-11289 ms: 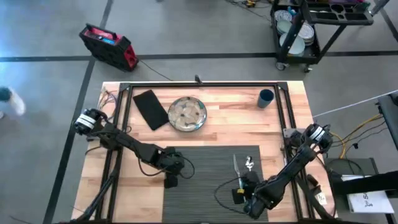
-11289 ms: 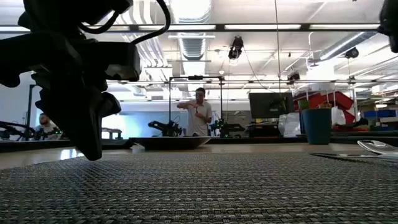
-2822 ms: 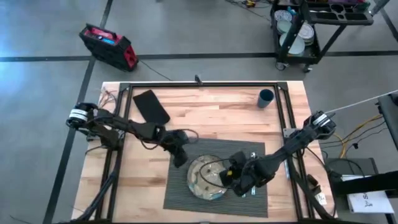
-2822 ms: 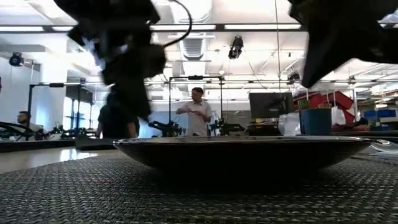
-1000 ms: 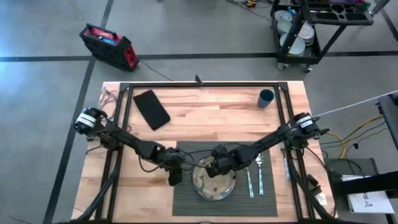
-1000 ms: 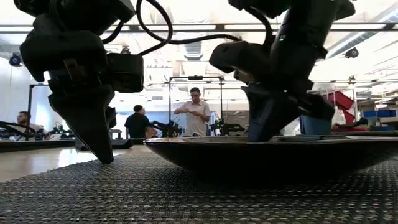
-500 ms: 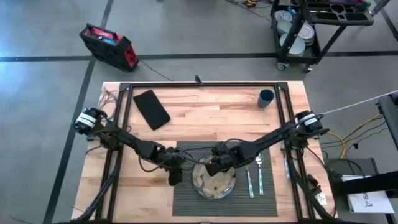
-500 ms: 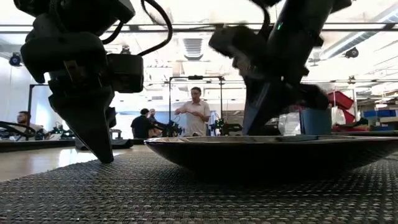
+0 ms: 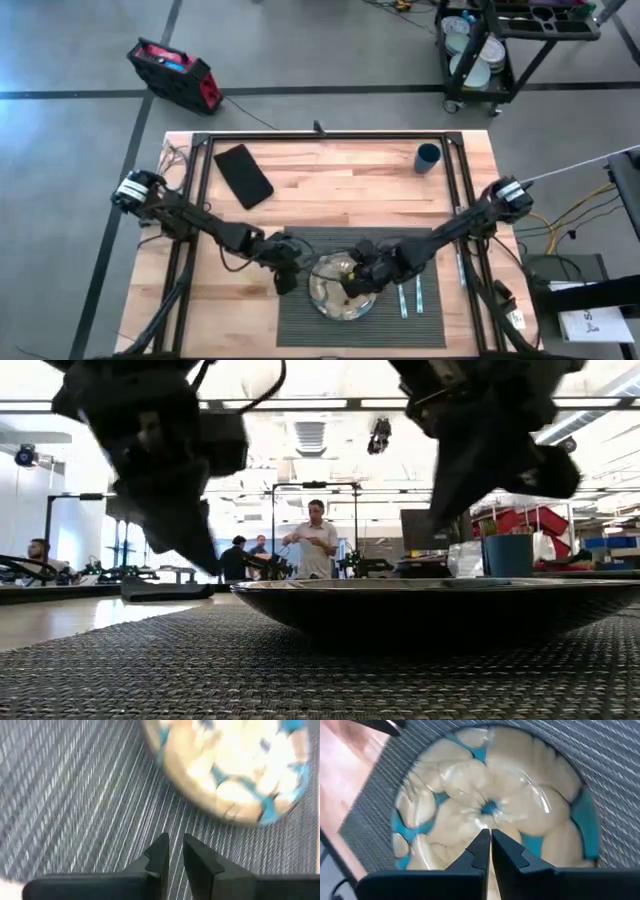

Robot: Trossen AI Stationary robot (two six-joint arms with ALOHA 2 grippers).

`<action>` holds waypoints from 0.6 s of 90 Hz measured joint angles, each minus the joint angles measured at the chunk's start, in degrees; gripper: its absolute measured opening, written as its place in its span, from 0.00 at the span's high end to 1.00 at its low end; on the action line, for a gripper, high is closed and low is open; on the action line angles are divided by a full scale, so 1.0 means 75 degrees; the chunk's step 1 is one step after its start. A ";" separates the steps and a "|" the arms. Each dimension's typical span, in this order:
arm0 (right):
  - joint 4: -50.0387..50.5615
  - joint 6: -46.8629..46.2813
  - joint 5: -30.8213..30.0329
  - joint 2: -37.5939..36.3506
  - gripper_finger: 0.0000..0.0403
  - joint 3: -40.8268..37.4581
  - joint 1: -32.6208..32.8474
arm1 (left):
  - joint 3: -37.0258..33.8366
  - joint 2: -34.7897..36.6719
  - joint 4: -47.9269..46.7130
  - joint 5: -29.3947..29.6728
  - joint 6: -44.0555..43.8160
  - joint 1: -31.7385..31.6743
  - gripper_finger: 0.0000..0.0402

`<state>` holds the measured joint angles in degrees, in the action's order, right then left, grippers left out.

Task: Set table place
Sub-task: Adjust the blue knife on the gray mat

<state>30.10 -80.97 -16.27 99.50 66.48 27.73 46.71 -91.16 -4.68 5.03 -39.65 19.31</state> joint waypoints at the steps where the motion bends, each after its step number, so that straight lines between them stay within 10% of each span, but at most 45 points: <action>1: 0.0052 -0.0087 -0.0039 0.0000 1.00 0.0000 0.0046 | 0.0027 0.0001 0.0008 0.0044 0.0040 -0.0007 0.90; 54: 0.3014 -0.5072 -0.0406 0.0000 1.00 -0.0137 0.2325 | 0.0765 -0.0145 0.0908 0.0476 0.1655 -0.0357 0.91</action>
<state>52.71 -119.01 -19.31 99.50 65.45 45.16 52.45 -92.25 2.13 8.60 -27.24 16.64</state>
